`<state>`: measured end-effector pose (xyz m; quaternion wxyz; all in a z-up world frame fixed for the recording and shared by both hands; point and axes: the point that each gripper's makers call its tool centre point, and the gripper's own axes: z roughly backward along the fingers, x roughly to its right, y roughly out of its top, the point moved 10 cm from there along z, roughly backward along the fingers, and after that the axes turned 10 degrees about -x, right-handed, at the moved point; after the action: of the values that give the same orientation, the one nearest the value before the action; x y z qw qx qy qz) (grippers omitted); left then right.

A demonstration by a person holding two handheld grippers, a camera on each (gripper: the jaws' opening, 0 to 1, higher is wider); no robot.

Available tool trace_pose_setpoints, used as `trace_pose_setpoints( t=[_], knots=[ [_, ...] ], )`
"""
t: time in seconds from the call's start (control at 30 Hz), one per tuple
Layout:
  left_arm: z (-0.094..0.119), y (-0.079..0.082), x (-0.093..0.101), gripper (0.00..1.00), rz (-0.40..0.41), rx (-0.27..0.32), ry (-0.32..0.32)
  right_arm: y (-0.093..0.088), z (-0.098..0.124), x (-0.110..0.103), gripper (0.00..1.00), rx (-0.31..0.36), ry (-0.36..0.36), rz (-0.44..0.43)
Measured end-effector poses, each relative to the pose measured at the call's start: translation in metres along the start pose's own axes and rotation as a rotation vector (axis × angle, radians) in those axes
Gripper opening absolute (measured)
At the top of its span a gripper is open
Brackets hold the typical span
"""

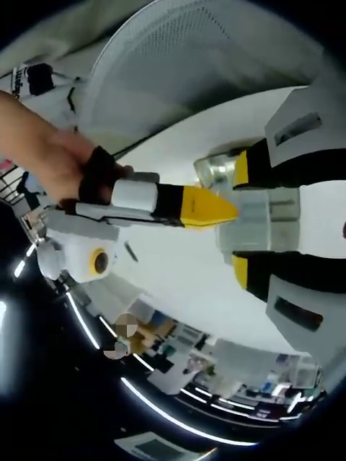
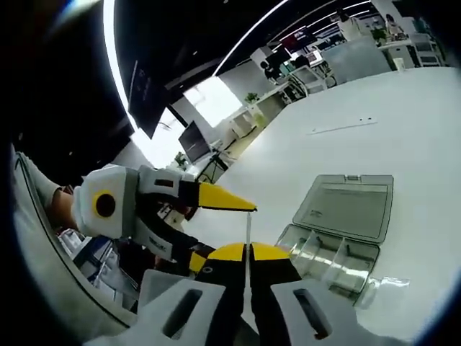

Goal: Insert the divider into the dual guide fixture by aligning both edges with the guide slots and pushing it downward to the bottom, including one-sided entry, uneven engagement, binding, and posture correction.

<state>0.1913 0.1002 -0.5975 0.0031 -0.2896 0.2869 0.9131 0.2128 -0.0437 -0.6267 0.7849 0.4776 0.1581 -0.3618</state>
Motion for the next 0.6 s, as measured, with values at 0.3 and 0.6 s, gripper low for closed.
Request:
trace_pose_setpoints(
  t=[0.3,0.6],
  knots=[
    [-0.0011,-0.0029,0.0009,0.32,0.031,-0.005,-0.021,-0.0020,-0.0007,0.0006,0.00,-0.007,-0.013,0.027],
    [-0.0003,-0.0073,-0.0017,0.35,0.079,-0.004,-0.042,-0.0039,-0.0007,0.0013,0.00,-0.018,-0.026,0.076]
  ],
)
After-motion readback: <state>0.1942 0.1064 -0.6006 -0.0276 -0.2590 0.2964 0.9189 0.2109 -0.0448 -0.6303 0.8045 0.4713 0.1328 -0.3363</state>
